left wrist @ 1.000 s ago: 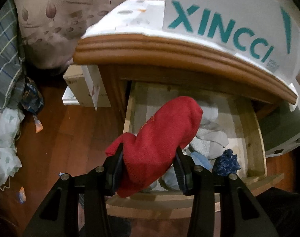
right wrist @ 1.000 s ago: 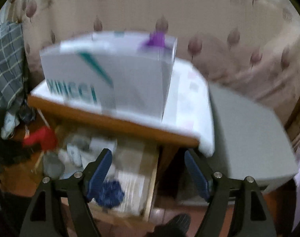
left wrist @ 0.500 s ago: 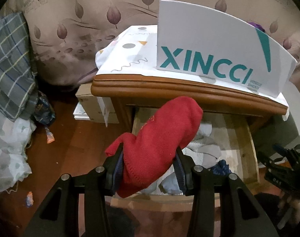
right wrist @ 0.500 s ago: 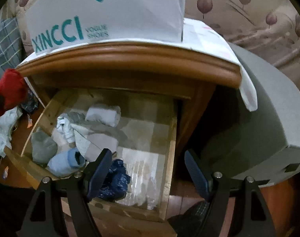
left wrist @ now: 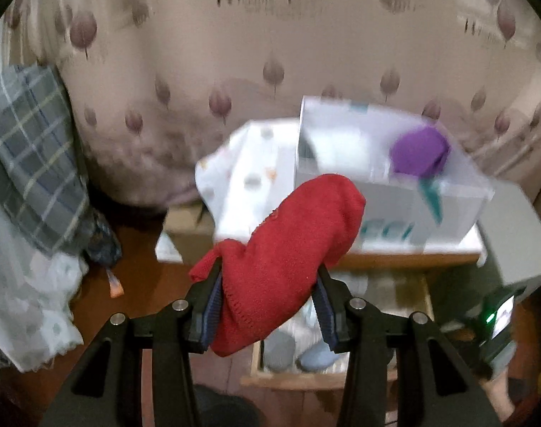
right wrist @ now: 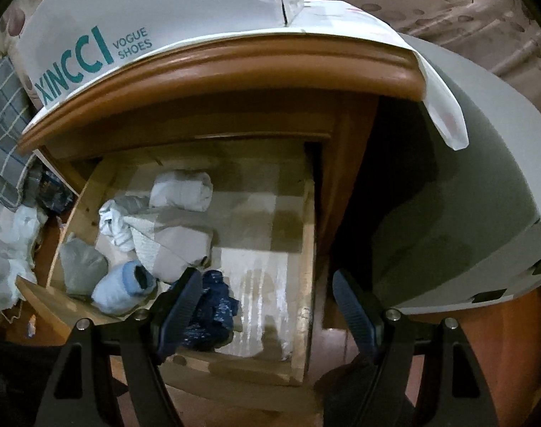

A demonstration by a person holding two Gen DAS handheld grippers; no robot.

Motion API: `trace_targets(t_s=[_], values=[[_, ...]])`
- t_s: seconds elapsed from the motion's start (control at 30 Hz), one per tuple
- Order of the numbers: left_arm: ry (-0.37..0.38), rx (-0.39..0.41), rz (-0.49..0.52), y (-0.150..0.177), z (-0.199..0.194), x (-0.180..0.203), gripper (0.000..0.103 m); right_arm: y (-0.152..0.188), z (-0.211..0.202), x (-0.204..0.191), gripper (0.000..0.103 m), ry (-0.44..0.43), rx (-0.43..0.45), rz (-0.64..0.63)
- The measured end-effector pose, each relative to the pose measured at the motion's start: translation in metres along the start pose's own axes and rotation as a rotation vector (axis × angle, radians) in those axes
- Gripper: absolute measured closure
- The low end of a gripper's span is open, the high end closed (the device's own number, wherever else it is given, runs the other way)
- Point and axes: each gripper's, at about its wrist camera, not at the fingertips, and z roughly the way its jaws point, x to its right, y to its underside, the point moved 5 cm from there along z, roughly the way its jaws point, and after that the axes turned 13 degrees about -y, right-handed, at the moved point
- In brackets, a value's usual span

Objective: Take underwear out of drawer
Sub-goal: 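Carry the red underwear to the white box and open the left tool inside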

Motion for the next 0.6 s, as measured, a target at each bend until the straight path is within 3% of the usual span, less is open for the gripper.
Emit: trace_targets(t_s=[0.2,0.3,0.6], values=[[0.025,0.093,0.010,-0.084,-0.031,0.006,0.061,-0.002,-0.002,-0.006,0.025,-0.010,0.003,-0.016],[0.075,0.072,0.015,-0.111,-0.023,0.024,0.061,-0.003,-0.004,-0.008,0.025,-0.007,0.008,-0.021],[0.099,-0.019,0.130,-0.131,0.025,0.108,0.061,-0.002,-0.003,-0.006,0.025,-0.006,0.003,-0.015]])
